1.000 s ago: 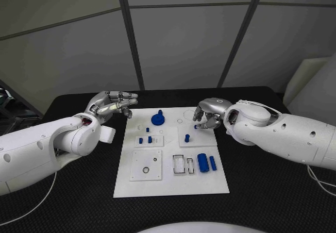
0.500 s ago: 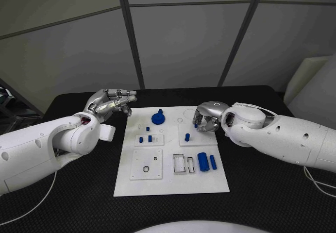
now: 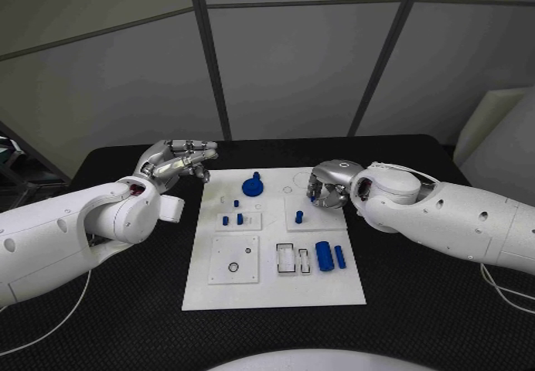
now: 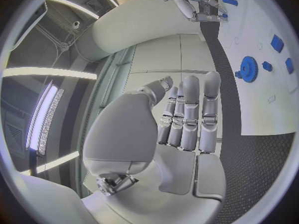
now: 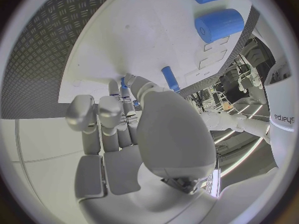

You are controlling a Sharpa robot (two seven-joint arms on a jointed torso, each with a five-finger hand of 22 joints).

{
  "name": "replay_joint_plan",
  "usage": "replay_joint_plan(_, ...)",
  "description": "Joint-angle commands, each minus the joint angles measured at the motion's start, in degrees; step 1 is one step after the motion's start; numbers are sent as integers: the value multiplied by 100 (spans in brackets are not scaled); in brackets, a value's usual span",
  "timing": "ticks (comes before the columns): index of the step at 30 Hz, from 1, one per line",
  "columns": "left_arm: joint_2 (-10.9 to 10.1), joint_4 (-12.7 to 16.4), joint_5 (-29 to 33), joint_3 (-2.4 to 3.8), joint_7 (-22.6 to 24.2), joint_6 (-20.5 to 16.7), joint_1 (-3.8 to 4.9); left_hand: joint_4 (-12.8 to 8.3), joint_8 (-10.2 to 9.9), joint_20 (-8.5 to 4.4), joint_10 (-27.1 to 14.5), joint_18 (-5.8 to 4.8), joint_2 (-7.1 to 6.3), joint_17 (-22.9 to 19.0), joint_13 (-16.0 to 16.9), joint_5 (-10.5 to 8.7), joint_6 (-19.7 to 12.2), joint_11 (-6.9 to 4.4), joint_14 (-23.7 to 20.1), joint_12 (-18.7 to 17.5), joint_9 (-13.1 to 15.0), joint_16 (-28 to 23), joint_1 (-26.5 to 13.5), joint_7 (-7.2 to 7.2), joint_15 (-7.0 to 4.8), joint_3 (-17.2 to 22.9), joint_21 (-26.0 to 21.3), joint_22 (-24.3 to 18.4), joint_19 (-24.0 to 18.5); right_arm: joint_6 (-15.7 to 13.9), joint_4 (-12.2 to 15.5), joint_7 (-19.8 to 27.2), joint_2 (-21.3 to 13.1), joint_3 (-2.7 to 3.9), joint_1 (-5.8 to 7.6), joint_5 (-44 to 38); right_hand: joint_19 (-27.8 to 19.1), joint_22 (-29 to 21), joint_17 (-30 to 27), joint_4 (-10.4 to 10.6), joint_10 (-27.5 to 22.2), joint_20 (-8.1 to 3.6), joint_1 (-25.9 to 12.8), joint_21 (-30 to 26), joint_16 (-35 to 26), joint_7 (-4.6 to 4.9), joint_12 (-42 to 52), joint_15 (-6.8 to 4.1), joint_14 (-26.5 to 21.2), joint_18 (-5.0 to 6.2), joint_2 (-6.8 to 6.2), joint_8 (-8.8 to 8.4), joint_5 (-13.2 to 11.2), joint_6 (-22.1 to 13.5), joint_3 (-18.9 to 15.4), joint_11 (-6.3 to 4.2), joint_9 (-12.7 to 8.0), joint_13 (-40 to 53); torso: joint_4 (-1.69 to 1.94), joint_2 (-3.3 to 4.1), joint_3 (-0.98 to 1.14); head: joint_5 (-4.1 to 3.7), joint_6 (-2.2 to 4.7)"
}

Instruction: Assemble the parts on the task board

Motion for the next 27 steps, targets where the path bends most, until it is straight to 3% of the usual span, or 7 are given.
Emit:
replay_joint_plan(1,1,1,36,7,50,-16,7,-5,9,-2,-18,204,57,-5,8,18,37,-3,-48,25,-10,-10,20,16,-5,-30,-22,-10,-44,170,-1,-19,21,-33,-49,-21,96,142,105,-13,116,-14,8,112,121,-19,57,-24,183,-135,79,57,-37,107,66,-10,18,22,0,-2,-1,6,-8)
replay_joint_plan(12,3,-31,36,7,26,-22,7,-7,8,-1,-27,204,72,-14,15,15,32,-1,-52,41,-11,-7,27,20,-3,-43,-32,-16,-44,-85,49,-166,25,-33,-77,-223,383,725,355,-211,481,-97,88,554,453,-139,140,-122,196,-243,261,195,-256,465,251,-142,104,109,-3,-5,-2,-9,-26)
replay_joint_plan(27,18,-107,36,7,17,-24,7,-11,7,-1,-34,204,79,-18,17,15,29,0,-54,48,-12,-5,36,21,-3,-48,-36,-20,-44,-589,280,-186,-98,-29,-89,-279,427,845,371,-296,504,-115,63,649,520,-135,85,-128,180,-265,279,177,-188,474,315,-142,122,124,-5,-13,-1,2,-18)
